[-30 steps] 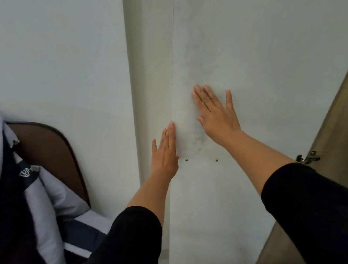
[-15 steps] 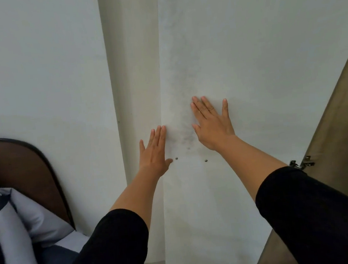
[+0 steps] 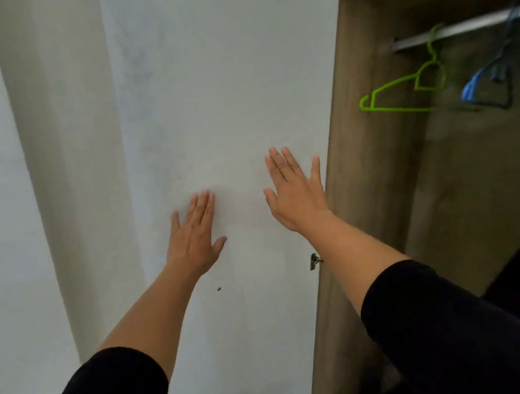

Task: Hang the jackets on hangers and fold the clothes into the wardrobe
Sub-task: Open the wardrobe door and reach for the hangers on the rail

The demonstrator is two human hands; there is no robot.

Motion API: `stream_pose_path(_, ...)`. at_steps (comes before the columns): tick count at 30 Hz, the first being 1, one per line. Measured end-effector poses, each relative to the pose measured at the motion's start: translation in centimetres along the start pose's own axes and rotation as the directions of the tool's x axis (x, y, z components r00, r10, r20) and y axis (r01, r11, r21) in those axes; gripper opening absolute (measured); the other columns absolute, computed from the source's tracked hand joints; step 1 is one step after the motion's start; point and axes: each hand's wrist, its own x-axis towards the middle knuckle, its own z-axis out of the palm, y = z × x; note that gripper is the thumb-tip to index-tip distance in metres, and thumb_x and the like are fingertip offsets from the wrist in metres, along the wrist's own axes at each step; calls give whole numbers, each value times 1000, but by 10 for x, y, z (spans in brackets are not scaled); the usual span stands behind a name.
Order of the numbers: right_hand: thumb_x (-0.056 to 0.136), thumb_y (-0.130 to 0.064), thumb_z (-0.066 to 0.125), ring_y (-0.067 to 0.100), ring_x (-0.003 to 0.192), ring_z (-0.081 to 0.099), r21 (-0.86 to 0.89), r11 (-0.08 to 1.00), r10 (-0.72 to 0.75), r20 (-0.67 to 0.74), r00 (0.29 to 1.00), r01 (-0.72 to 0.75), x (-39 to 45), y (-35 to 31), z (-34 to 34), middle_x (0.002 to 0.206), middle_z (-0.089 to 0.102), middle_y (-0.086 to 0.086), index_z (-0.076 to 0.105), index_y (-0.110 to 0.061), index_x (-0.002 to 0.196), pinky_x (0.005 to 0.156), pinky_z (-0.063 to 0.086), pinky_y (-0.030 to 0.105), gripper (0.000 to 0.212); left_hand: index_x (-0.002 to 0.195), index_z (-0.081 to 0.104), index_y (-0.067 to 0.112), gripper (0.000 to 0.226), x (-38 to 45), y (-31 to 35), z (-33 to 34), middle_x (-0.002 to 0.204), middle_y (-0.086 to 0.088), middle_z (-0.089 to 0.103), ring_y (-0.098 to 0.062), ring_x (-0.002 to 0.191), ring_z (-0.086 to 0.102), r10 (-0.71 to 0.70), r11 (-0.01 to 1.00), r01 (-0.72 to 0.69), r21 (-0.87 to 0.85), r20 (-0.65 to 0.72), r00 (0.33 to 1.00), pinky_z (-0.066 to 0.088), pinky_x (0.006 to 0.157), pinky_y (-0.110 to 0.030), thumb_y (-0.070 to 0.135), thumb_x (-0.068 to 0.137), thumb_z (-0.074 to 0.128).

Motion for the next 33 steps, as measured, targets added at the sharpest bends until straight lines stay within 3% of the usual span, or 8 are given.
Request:
stream_pose_path(10,99,-39,25,13,146,-11,-192,953,204,-167,965,-234,-16,124,-67,159,-8,-3,0,-16,151,112,-10,57,62,142,-26,16,81,82,134,-25,156,0,-21,-16,143,-19,272,952,-291,-94,-178,946,-1,117,-45,52,95,31)
stream_pose_path(21,97,-40,29,15,145,-13,-212,868,370,-326,870,-449,25,238,-93,159,-9,-2,2,-16,151,113,-9,57,64,149,-10,16,78,204,261,-62,158,0,-14,-17,145,-13,376,875,-459,-156,-378,846,5,117,-47,50,95,35)
stream_pose_path(28,93,-44,41,39,141,-20,-215,798,498,-292,816,-564,39,267,-76,157,-21,2,-3,-24,150,115,-3,57,75,150,-5,15,79,271,302,-60,158,-1,-12,-19,146,-12,376,848,-483,-220,-393,839,4,115,-51,49,94,39)
stream_pose_path(33,93,-37,43,45,142,-9,-161,720,629,-258,733,-675,46,283,-55,155,-25,11,-3,-27,150,116,6,51,74,151,2,13,75,298,328,-46,159,-2,-8,-18,147,-3,409,833,-492,-254,-316,856,14,114,-51,44,94,41)
